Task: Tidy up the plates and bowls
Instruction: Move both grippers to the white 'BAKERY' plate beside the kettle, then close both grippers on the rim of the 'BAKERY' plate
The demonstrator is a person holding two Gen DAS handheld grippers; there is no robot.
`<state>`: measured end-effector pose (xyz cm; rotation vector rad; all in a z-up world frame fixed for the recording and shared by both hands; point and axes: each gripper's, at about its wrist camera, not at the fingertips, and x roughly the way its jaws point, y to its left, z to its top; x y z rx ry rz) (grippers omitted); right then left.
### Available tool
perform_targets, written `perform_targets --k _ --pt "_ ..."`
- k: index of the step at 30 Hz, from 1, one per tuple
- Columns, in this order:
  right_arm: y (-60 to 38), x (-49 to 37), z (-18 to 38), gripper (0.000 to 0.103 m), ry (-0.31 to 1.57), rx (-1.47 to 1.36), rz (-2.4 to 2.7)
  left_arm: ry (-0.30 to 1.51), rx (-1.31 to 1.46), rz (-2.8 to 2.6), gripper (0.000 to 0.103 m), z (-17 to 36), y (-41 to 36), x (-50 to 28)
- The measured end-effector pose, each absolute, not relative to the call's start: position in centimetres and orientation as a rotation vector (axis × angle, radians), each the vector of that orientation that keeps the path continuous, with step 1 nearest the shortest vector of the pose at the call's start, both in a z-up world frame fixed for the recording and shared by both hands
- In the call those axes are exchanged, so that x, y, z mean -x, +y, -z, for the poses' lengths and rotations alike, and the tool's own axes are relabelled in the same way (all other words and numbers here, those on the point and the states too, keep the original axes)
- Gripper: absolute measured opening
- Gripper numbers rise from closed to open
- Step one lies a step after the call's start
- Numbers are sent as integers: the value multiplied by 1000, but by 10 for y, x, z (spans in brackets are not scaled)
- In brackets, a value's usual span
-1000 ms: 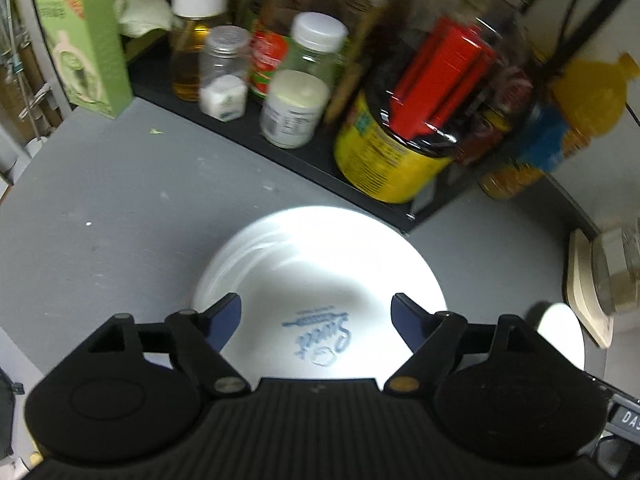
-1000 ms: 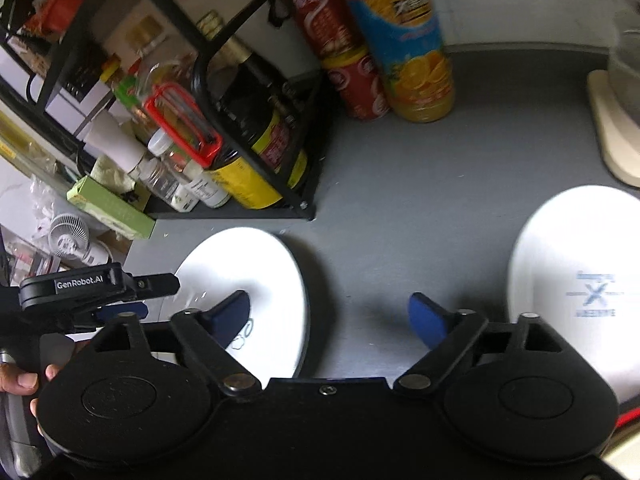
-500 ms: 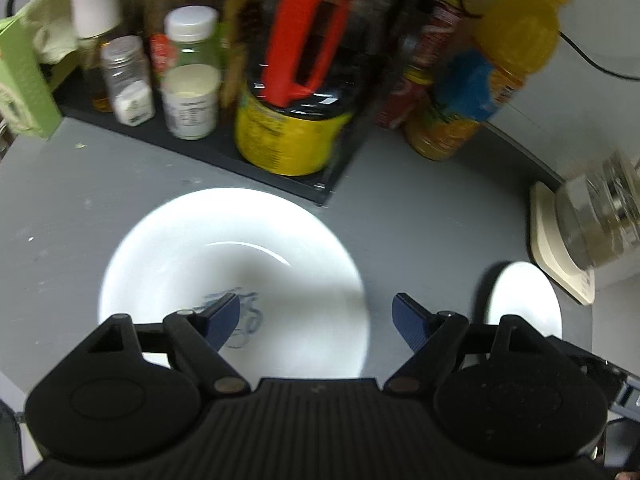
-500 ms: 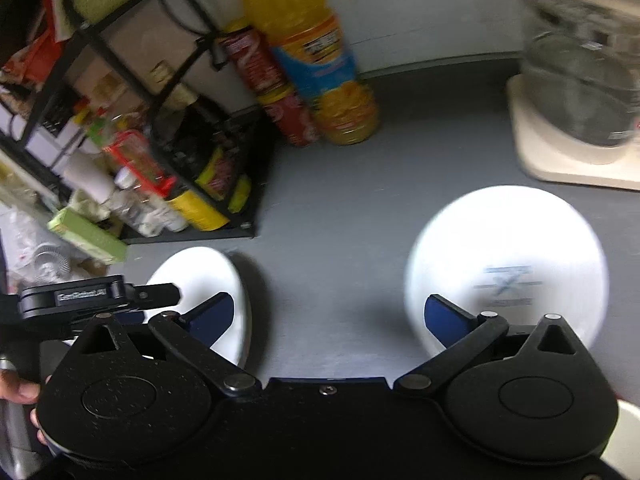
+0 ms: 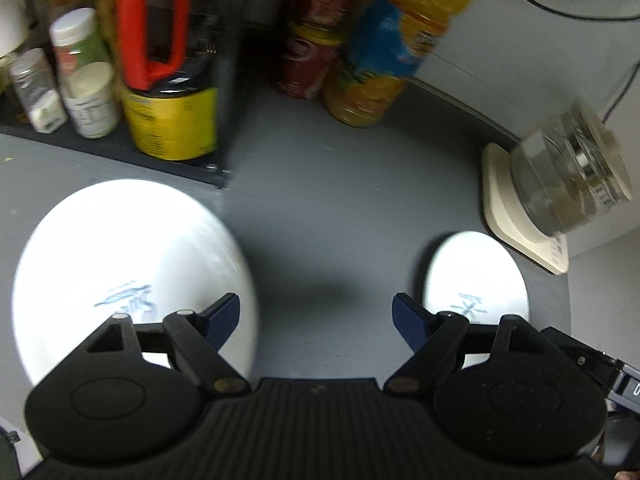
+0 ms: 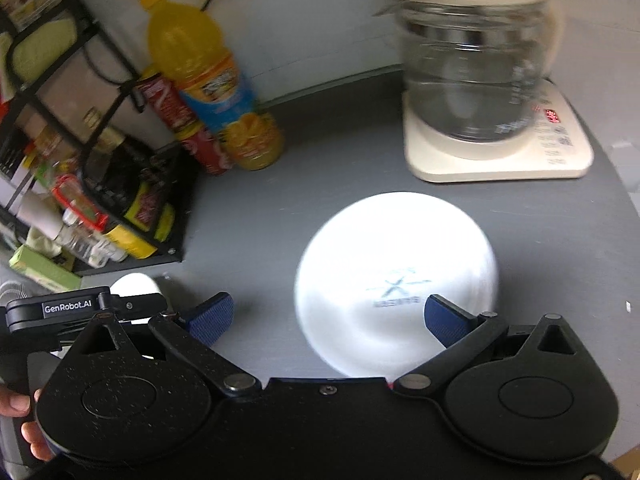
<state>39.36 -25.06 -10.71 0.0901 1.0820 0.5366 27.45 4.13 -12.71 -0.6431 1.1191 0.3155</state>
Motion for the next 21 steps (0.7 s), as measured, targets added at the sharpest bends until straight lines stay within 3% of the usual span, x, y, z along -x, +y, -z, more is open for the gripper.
perform_targets --k 7,21 --pt "-278 -403 112 101 1086 -96 -447 1119 655 -267 82 135 21 -296" --pt "-317 -437 139 75 1202 -201 -354 1173 686 -194 78 171 -17 -337"
